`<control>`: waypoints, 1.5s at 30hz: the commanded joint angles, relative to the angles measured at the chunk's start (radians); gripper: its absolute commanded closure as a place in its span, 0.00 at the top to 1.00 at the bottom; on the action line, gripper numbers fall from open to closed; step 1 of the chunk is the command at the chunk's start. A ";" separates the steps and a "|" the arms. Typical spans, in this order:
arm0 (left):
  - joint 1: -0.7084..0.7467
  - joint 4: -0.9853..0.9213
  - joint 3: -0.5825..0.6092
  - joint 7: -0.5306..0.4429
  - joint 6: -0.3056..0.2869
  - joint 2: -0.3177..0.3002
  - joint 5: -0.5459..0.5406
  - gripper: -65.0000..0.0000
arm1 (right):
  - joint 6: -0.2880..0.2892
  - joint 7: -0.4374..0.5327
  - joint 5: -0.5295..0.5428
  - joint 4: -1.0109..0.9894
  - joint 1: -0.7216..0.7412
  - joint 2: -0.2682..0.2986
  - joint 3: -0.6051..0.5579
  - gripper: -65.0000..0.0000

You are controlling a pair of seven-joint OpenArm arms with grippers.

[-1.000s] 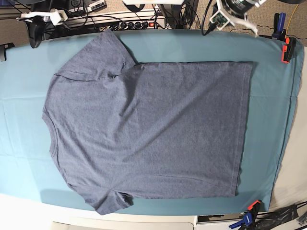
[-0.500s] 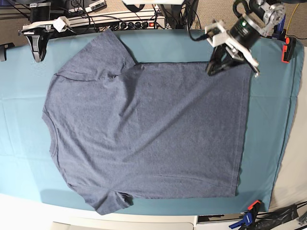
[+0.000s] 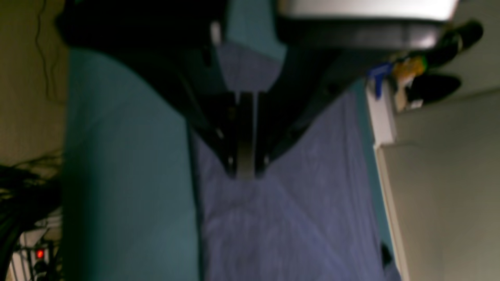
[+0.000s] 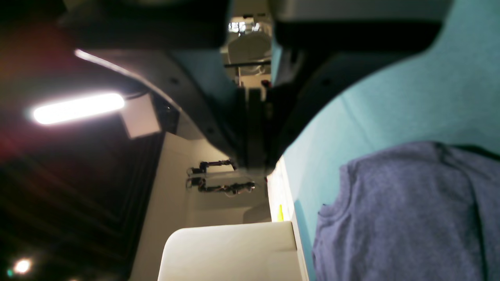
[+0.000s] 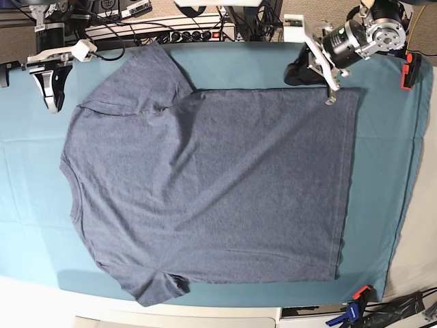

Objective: Fold the T-shirt properly
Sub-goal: 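Move right gripper to shoulder edge, left gripper to hem corner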

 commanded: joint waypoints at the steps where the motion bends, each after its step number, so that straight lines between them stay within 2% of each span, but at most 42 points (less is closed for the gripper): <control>1: 0.001 0.018 -0.005 0.021 0.015 -0.011 -0.040 0.00 | -0.025 -0.002 0.007 0.014 -0.003 0.026 0.007 0.02; 6: 0.002 0.018 -0.005 0.187 0.015 -0.047 -0.187 0.00 | -0.025 -0.033 0.007 0.014 0.011 0.073 -0.005 0.02; 11: 0.002 0.018 -0.005 0.243 0.015 -0.049 -0.258 0.00 | -0.025 -0.250 0.006 0.014 0.084 0.131 -0.106 0.02; 14: 0.002 0.018 -0.005 0.251 0.015 -0.049 -0.267 0.10 | -0.025 -0.283 0.006 0.014 0.133 0.151 -0.180 0.02; 16: 0.008 0.018 -0.005 0.252 0.015 -0.049 -0.267 0.13 | 0.014 -0.299 -0.018 0.014 0.160 0.154 -0.221 0.02; 20: 0.024 0.018 -0.005 0.253 0.015 -0.049 -0.274 0.13 | 0.206 -0.338 -0.074 0.014 0.197 0.154 -0.264 0.02; 23: 0.026 0.011 -0.005 0.252 0.015 -0.049 -0.274 0.13 | 0.275 -0.343 -0.076 0.016 0.205 0.161 -0.267 0.02; 26: 0.026 -0.014 -0.005 0.252 0.015 -0.051 -0.274 0.13 | 0.340 -0.360 -0.076 0.018 0.204 0.192 -0.268 0.02; 31: 0.025 -0.074 -0.005 0.252 0.015 -0.093 -0.273 0.13 | 0.340 -0.409 -0.063 0.078 0.142 0.253 -0.268 0.02; 39: 0.023 -0.181 -0.005 0.251 0.015 -0.125 -0.274 0.13 | 0.350 -0.501 -0.060 0.385 -0.091 0.347 -0.268 0.02; 40: 0.023 -0.190 -0.005 0.251 0.015 -0.126 -0.274 0.13 | 0.375 -0.509 -0.060 0.418 -0.115 0.355 -0.268 0.02; 42: 0.024 -0.201 -0.005 0.251 0.015 -0.127 -0.274 0.13 | 0.472 -0.525 -0.060 0.469 -0.156 0.370 -0.267 0.02; 45: 0.023 -0.208 -0.005 0.251 0.015 -0.127 -0.274 0.13 | 0.704 -0.553 -0.037 0.503 -0.189 0.373 -0.267 0.02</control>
